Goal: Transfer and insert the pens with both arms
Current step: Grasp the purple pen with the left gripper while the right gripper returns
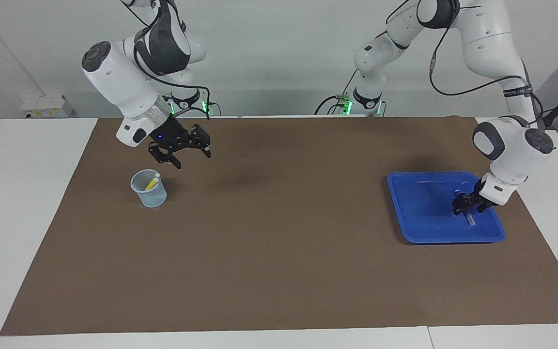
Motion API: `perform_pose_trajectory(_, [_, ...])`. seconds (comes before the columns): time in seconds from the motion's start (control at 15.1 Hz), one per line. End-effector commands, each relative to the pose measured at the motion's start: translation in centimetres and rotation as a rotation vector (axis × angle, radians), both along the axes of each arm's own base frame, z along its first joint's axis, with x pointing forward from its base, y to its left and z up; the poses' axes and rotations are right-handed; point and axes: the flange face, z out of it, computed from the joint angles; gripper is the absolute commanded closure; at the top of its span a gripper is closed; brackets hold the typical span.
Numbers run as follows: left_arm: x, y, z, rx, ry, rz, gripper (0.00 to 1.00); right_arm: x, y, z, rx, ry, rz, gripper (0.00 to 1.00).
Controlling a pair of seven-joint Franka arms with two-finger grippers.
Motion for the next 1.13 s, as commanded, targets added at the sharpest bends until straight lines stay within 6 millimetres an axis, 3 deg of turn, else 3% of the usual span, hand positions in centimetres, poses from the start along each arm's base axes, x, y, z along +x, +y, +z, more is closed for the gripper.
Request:
perform_pose_trajectory(0.0, [-0.2, 0.2, -0.8, 0.011, -0.011, -0.016, 0.54, 0.0, 0.0, 1.0, 0.034, -0.016, -0.037, 0.0])
perform_pose_trajectory(0.2, [-0.2, 0.1, -0.8, 0.01, -0.002, -0.018, 1.0, 0.6, 0.6, 2.6, 0.107, -0.035, -0.064, 0.0])
perform_pose_trajectory(0.53, [0.4, -0.2, 0.2, 0.007, 0.029, -0.018, 1.0, 0.5, 3.2, 3.3, 0.13, -0.017, -0.154, 0.0])
perform_pose_trajectory(0.66, [1.1, -0.9, 1.2, 0.0, 0.046, -0.014, 1.0, 0.4, 5.5, 3.6, 0.14, -0.042, -0.167, 0.0])
perform_pose_trajectory(0.86, [2.3, -2.4, 4.2, -0.032, 0.109, 0.073, 1.0, 0.1, 8.6, 3.9, 0.169, -0.057, -0.238, 0.0])
perform_pose_trajectory(1.06, [3.1, -5.9, 8.3, -0.061, 0.197, 0.171, 1.0, 0.2, 8.9, 3.9, 0.179, -0.046, -0.284, 0.0])
